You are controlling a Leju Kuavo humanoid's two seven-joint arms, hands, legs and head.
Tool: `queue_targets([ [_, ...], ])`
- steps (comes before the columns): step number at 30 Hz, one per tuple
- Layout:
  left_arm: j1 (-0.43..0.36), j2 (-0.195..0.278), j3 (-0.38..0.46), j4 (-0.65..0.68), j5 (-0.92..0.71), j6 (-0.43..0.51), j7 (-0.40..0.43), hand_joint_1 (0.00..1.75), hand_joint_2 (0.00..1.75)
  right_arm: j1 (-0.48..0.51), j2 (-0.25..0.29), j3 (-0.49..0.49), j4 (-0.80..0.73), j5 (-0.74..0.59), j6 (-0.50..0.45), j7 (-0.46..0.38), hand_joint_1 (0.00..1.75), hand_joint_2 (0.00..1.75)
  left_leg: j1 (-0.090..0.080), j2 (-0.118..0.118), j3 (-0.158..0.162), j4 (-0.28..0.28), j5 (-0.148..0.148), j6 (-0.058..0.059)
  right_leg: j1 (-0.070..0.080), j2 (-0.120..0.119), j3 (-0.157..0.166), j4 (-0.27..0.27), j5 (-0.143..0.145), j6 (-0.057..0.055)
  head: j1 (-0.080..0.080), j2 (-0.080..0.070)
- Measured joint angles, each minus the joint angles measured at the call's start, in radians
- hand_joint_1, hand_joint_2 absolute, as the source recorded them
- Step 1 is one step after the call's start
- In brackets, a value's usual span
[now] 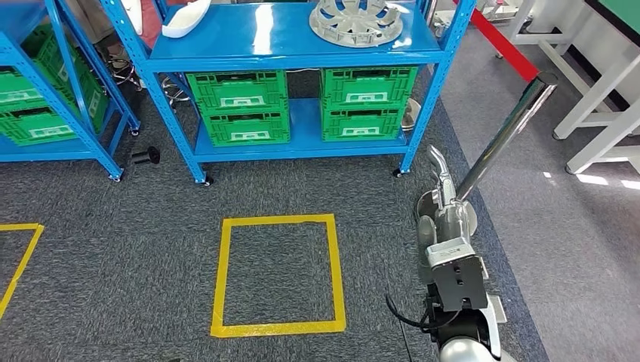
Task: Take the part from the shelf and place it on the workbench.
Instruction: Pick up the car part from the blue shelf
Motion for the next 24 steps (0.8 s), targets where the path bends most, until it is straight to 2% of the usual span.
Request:
queue_targets([
  [1, 0.0, 0.0, 0.0, 0.0, 0.0, -0.001, 0.001, 0.0, 0.0, 0.002, 0.0, 0.0, 0.0, 0.0, 0.0, 0.0, 0.0, 0.0, 0.0, 0.0, 0.002, 0.0, -0.003, 0.002, -0.001, 0.0, -0.035, 0.055, -0.013, 0.002, 0.003, 0.0],
  [2, 0.001, 0.0, 0.0, 0.0, 0.0, -0.001, 0.001, 0.0, 0.0, 0.004, 0.0, 0.0, 0.001, 0.0, 0.0, 0.0, 0.0, 0.0, -0.001, 0.0, 0.006, 0.001, -0.007, 0.002, -0.001, 0.0, -0.059, 0.083, -0.008, 0.003, 0.006, 0.0],
  [3, 0.002, 0.0, 0.0, 0.0, 0.0, -0.001, 0.002, 0.0, 0.0, 0.005, 0.0, 0.0, 0.002, 0.0, 0.0, 0.0, 0.0, 0.0, -0.001, 0.0, 0.012, 0.001, -0.012, 0.001, -0.001, 0.0, -0.065, 0.077, 0.015, 0.003, 0.009, 0.0],
  [5, 0.003, 0.0, -0.001, 0.0, 0.001, -0.001, 0.002, 0.0, 0.0, 0.005, 0.0, 0.0, 0.003, 0.0, 0.0, -0.001, 0.0, 0.0, -0.001, -0.002, 0.029, 0.002, -0.026, -0.003, -0.001, -0.001, -0.028, -0.03, 0.098, -0.001, 0.016, 0.0],
  [6, 0.002, 0.0, -0.001, 0.0, 0.001, -0.002, 0.002, 0.0, 0.0, 0.005, 0.0, 0.0, 0.003, 0.0, 0.0, -0.001, 0.0, 0.0, -0.003, -0.002, 0.035, 0.002, -0.033, -0.008, 0.0, -0.001, -0.003, -0.088, 0.127, -0.005, 0.019, 0.0],
  [7, 0.002, 0.0, -0.001, 0.0, 0.001, -0.002, 0.002, 0.0, 0.0, 0.004, 0.0, 0.0, 0.003, 0.0, 0.0, -0.001, 0.0, 0.0, -0.004, -0.002, 0.037, 0.003, -0.04, -0.013, 0.002, -0.001, 0.018, -0.133, 0.139, -0.01, 0.022, 0.0],
  [8, 0.001, 0.0, -0.002, 0.0, 0.001, -0.003, 0.003, 0.0, 0.0, 0.003, 0.0, 0.0, 0.003, 0.001, 0.0, -0.001, 0.0, 0.0, -0.005, -0.002, 0.038, 0.003, -0.045, -0.018, 0.004, 0.0, 0.029, -0.156, 0.137, -0.016, 0.022, 0.0],
  [11, -0.001, 0.0, -0.003, 0.0, 0.002, -0.005, 0.002, 0.0, 0.0, 0.005, 0.001, 0.0, 0.003, 0.001, 0.0, -0.001, 0.0, 0.0, -0.005, 0.001, 0.045, 0.0, -0.056, -0.036, 0.003, 0.004, 0.042, -0.171, 0.119, -0.032, 0.018, 0.0],
  [13, -0.003, 0.001, -0.004, -0.001, 0.002, -0.006, 0.002, 0.0, 0.0, 0.005, 0.002, 0.0, 0.003, 0.002, 0.0, -0.002, 0.0, 0.0, -0.004, 0.002, 0.031, 0.045, -0.08, -0.048, -0.002, 0.002, 0.061, -0.182, 0.113, -0.044, 0.01, 0.0],
  [14, -0.004, 0.001, -0.004, -0.001, 0.002, -0.006, 0.002, 0.0, 0.0, 0.004, 0.003, 0.0, 0.003, 0.002, 0.0, -0.002, 0.0, 0.0, -0.003, 0.002, 0.004, 0.099, -0.1, -0.052, -0.003, 0.0, 0.071, -0.185, 0.108, -0.048, 0.004, 0.0],
  [16, -0.002, 0.001, -0.005, -0.001, 0.002, -0.006, 0.003, 0.0, 0.0, 0.004, 0.003, 0.001, 0.003, 0.002, 0.0, -0.002, 0.0, 0.0, -0.001, 0.002, -0.076, 0.232, -0.138, -0.058, -0.003, -0.001, 0.088, -0.186, 0.095, -0.052, -0.005, 0.0],
  [17, 0.001, 0.001, -0.006, -0.001, 0.002, -0.006, 0.003, 0.0, 0.0, 0.005, 0.004, 0.001, 0.003, 0.002, 0.0, -0.002, 0.0, 0.0, -0.001, 0.002, -0.108, 0.272, -0.136, -0.059, -0.003, 0.0, 0.097, -0.186, 0.086, -0.052, -0.008, 0.0],
  [18, 0.003, 0.002, -0.006, -0.001, 0.002, -0.006, 0.003, 0.0, 0.0, 0.006, 0.004, 0.001, 0.003, 0.002, 0.0, -0.002, 0.0, 0.0, -0.001, 0.002, -0.124, 0.278, -0.114, -0.058, -0.003, 0.002, 0.108, -0.185, 0.077, -0.051, -0.01, 0.0],
  [19, 0.004, 0.002, -0.006, -0.001, 0.002, -0.006, 0.003, 0.0, 0.0, 0.006, 0.004, 0.001, 0.003, 0.002, 0.0, -0.002, 0.0, 0.0, -0.001, 0.002, -0.123, 0.247, -0.072, -0.056, -0.003, 0.003, 0.122, -0.184, 0.068, -0.05, -0.012, 0.0],
  [20, 0.004, 0.002, -0.006, -0.001, 0.002, -0.006, 0.003, 0.0, 0.0, 0.006, 0.005, 0.001, 0.003, 0.002, 0.0, -0.002, 0.0, 0.0, -0.001, 0.002, -0.11, 0.19, -0.02, -0.052, -0.003, 0.005, 0.136, -0.184, 0.058, -0.047, -0.014, 0.0],
  [21, 0.005, 0.003, -0.007, 0.0, 0.002, -0.006, 0.003, 0.0, 0.0, 0.005, 0.005, 0.002, 0.003, 0.002, 0.0, -0.002, 0.0, 0.0, -0.003, 0.002, -0.095, 0.14, 0.02, -0.047, -0.001, 0.005, 0.147, -0.183, 0.048, -0.043, -0.016, 0.0],
  [22, 0.005, 0.003, -0.007, 0.0, 0.002, -0.006, 0.003, 0.0, 0.0, 0.004, 0.006, 0.002, 0.003, 0.001, 0.0, -0.001, 0.0, 0.0, -0.006, 0.002, -0.08, 0.098, 0.045, -0.041, 0.0, 0.007, 0.154, -0.183, 0.041, -0.038, -0.018, 0.0],
  [23, 0.004, 0.003, -0.007, 0.0, 0.002, -0.007, 0.003, 0.0, 0.0, 0.003, 0.006, 0.002, 0.003, 0.001, 0.0, 0.0, 0.0, 0.0, -0.008, 0.002, -0.07, 0.073, 0.052, -0.035, 0.0, 0.008, 0.155, -0.183, 0.037, -0.033, -0.019, 0.0],
  [24, 0.005, 0.003, -0.007, 0.001, 0.002, -0.007, 0.003, 0.0, 0.0, 0.002, 0.006, 0.002, 0.003, 0.001, 0.0, 0.001, 0.0, 0.0, -0.011, 0.002, -0.066, 0.067, 0.044, -0.029, 0.001, 0.008, 0.153, -0.184, 0.035, -0.028, -0.02, 0.0],
])
